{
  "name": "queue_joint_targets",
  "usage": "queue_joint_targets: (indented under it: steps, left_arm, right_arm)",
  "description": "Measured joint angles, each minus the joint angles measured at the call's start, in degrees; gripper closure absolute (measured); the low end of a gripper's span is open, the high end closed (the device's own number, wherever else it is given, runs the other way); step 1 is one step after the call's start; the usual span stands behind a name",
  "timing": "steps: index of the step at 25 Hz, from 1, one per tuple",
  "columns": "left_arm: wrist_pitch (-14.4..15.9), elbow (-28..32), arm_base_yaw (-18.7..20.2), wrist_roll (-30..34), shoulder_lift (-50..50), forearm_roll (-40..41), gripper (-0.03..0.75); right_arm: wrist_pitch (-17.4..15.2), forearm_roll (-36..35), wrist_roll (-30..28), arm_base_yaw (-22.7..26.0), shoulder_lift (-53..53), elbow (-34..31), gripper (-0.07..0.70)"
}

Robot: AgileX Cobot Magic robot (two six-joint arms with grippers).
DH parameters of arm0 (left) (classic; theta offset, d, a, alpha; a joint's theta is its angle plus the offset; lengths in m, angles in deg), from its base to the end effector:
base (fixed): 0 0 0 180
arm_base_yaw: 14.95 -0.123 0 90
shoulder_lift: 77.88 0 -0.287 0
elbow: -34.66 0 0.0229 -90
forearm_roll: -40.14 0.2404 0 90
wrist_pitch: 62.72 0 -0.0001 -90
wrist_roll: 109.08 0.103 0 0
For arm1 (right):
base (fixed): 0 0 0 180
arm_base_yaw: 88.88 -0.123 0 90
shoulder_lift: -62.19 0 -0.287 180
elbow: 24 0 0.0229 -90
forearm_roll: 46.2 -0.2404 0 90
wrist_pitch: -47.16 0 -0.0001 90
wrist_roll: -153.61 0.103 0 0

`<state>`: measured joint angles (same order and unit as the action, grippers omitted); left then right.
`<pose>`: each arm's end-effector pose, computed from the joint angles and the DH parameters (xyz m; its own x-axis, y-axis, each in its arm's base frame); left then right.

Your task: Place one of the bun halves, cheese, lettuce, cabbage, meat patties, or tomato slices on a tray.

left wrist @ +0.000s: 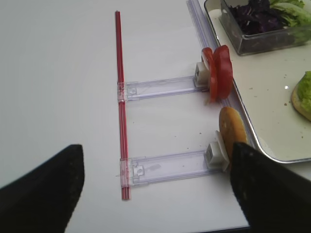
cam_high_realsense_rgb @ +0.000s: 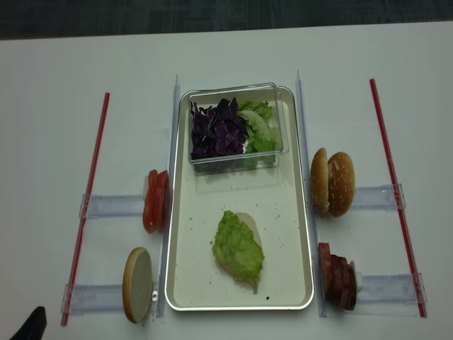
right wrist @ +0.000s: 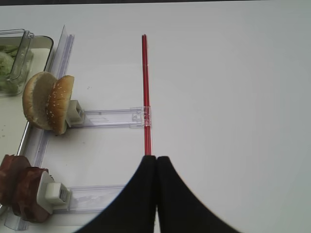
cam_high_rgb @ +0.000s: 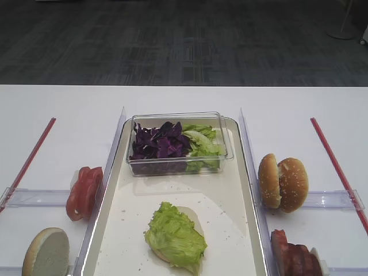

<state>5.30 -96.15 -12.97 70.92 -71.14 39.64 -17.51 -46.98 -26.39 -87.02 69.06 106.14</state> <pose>-0.0133 -0.0004 0.2527 -0.5583 0.0160 -0.8295 0.0394 0.9992 -0.0072 -0.0086 0.0015 0.2546 -0.5206 0.0227 -0.8535 0.0250 0.9996 0.0114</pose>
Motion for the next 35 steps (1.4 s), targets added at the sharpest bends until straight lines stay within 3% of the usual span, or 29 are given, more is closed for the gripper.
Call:
queue_joint_targets:
  steps: [35]
  left_arm:
    - [0.00, 0.00, 0.00, 0.00, 0.00, 0.00, 0.151]
  right_arm:
    - [0.00, 0.00, 0.30, 0.00, 0.00, 0.00, 0.595]
